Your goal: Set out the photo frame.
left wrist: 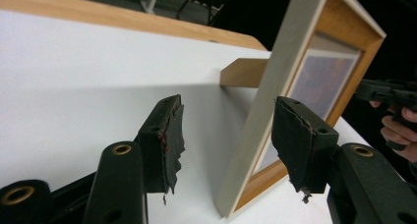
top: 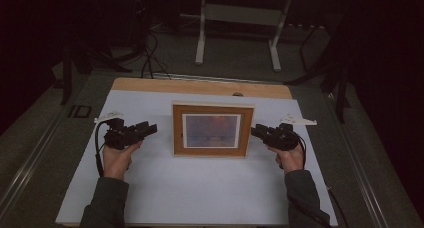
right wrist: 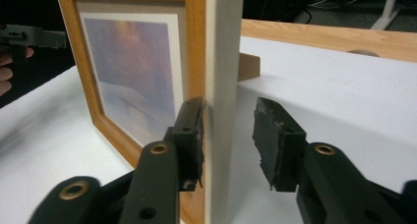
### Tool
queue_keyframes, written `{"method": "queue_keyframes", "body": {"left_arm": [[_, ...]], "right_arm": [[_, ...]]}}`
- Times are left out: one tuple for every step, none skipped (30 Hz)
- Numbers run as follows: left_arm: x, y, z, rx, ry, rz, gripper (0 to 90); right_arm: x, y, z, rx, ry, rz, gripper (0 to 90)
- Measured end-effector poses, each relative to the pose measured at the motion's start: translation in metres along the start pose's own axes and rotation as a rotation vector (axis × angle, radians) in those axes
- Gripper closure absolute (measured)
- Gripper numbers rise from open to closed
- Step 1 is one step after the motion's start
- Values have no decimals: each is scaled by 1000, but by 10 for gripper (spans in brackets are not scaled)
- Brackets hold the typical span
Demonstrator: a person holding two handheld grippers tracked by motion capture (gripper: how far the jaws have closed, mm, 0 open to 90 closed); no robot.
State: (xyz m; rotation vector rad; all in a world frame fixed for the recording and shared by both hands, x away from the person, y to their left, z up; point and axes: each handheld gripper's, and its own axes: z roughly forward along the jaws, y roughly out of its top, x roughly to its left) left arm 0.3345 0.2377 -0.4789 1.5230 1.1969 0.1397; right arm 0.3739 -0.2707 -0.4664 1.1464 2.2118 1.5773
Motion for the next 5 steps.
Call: {"method": "queue_keyframes", "body": {"left_arm": [[1,-2,-1,1,2,-6,464],[2,-3,-1,3,-1,-16,464],[3,-4,-2,6,-2,-17,464],[3,-5,-3,7,4,-13,464],[3,-6,-3,14,11,-6,463]], "right_arm": [[-1,-1,0,0,0,-2,672],[-1,-2,0,1,-1,-2,692],[-1,-3,-1,2,-2,-6,711],[-1,-4,-1,0,-4,-9,726],[-2,-4,0,1,-5,-6,738]]}}
